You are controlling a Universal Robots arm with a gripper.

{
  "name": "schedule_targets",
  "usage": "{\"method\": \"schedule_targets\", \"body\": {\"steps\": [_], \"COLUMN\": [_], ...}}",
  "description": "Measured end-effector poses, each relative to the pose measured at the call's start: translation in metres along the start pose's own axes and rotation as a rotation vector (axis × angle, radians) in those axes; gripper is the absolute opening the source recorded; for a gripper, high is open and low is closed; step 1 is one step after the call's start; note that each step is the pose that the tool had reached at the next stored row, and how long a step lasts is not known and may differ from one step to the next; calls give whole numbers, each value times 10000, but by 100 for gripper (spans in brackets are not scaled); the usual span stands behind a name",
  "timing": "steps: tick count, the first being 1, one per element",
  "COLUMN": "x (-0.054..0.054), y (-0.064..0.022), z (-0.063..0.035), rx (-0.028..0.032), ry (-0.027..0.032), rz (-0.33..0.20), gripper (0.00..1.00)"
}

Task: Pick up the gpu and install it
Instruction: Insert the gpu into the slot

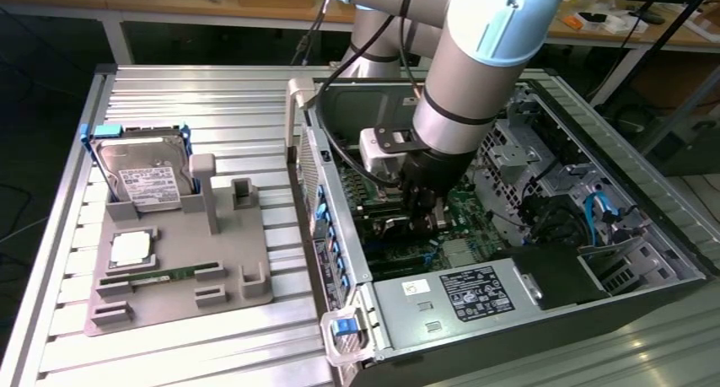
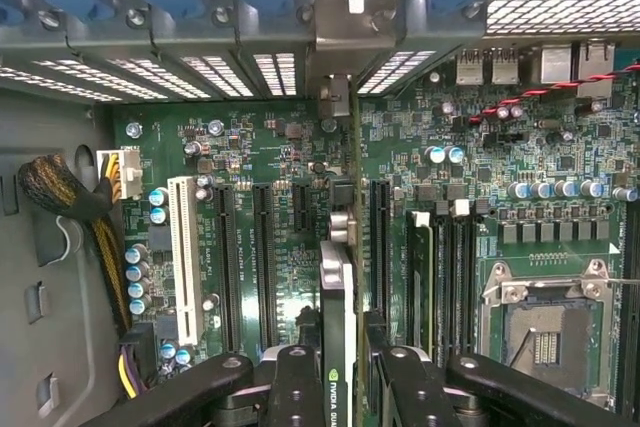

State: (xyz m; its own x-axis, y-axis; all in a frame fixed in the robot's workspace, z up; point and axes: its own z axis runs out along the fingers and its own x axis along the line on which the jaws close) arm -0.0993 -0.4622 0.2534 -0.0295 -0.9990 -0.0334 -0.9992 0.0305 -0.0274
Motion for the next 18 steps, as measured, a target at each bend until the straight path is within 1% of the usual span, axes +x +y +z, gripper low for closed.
{"method": "schedule_targets", "body": {"steps": [3, 5, 15, 16, 17, 18], "x": [0, 1, 0, -2, -1, 0], "y": [3, 2, 1, 1, 1, 1], "z": [22, 32, 36, 46, 42, 38], "rx": [1, 3, 4, 14, 10, 7], "ry": [-8, -1, -6, -31, -17, -10], "rz": [4, 4, 1, 2, 3, 2], "gripper": [27, 27, 27, 27, 28, 35]}}
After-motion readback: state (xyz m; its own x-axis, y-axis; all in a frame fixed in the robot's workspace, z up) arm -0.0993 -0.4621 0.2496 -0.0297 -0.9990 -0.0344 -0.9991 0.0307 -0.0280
